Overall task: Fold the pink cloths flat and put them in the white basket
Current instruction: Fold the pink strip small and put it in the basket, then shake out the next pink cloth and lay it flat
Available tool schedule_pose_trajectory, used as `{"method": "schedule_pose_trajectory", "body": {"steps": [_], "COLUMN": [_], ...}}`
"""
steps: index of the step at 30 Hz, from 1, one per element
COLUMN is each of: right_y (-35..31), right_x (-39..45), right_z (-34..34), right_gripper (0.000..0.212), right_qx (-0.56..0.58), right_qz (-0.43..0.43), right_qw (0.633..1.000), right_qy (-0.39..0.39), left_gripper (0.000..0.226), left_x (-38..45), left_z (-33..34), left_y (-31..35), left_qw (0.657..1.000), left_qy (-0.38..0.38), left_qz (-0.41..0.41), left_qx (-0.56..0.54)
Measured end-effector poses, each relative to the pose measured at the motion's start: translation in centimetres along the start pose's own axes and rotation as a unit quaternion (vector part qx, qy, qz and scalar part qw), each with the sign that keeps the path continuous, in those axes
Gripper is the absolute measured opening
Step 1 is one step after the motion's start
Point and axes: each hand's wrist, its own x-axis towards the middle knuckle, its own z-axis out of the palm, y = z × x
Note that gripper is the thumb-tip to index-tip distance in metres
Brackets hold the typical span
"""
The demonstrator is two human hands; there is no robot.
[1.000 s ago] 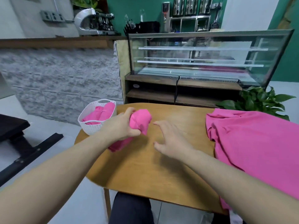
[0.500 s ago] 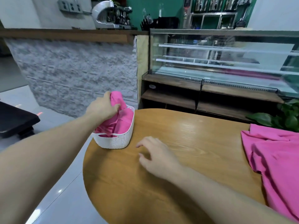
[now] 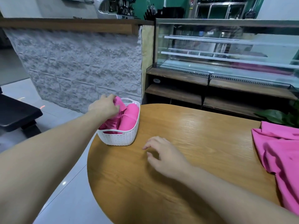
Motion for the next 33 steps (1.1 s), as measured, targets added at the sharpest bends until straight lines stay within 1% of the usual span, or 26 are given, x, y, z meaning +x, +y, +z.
{"method": "schedule_pose_trajectory", "body": {"steps": [5,11,15,19,22,28,30,33], "right_y": [0.4,1.2,1.9,3.4,5.0,7.8,9.0,10.4], "right_x": [-1.5,-5.4,-9.0,-13.7,-17.9,-25.7,-28.1,-31.4], "right_z": [-1.1,-3.5,-5.7,-8.1,-10.3,-15.0,-16.4,-17.9], "right_gripper": [0.021,0.020,0.023,0.023,0.023,0.035,0.037,0.051], "right_qx": [-0.019,-0.041,-0.066,-0.067,-0.076,-0.110,-0.129,-0.161], "right_qz": [0.029,0.067,0.089,0.129,0.164,0.284,0.334,0.404], "right_qw": [0.999,0.997,0.994,0.989,0.983,0.951,0.932,0.900], "right_qy": [-0.017,-0.019,-0.009,0.005,0.026,0.044,0.047,0.034], "left_gripper": [0.054,0.048,0.046,0.044,0.043,0.039,0.036,0.033], "left_x": [-2.8,-8.6,-13.2,-18.8,-22.7,-28.2,-29.5,-31.6], "left_z": [-0.4,0.8,2.3,4.2,5.9,8.6,9.2,9.6], "left_y": [2.2,7.6,12.1,17.2,20.9,27.7,29.7,32.3], "left_qw": [0.999,0.987,0.976,0.963,0.952,0.926,0.922,0.914], "left_qy": [0.027,0.048,0.044,0.027,-0.009,-0.077,-0.096,-0.110], "left_qz": [0.042,0.152,0.213,0.268,0.306,0.367,0.370,0.384], "left_qx": [0.017,0.009,0.001,-0.004,-0.021,-0.050,-0.059,-0.076]}}
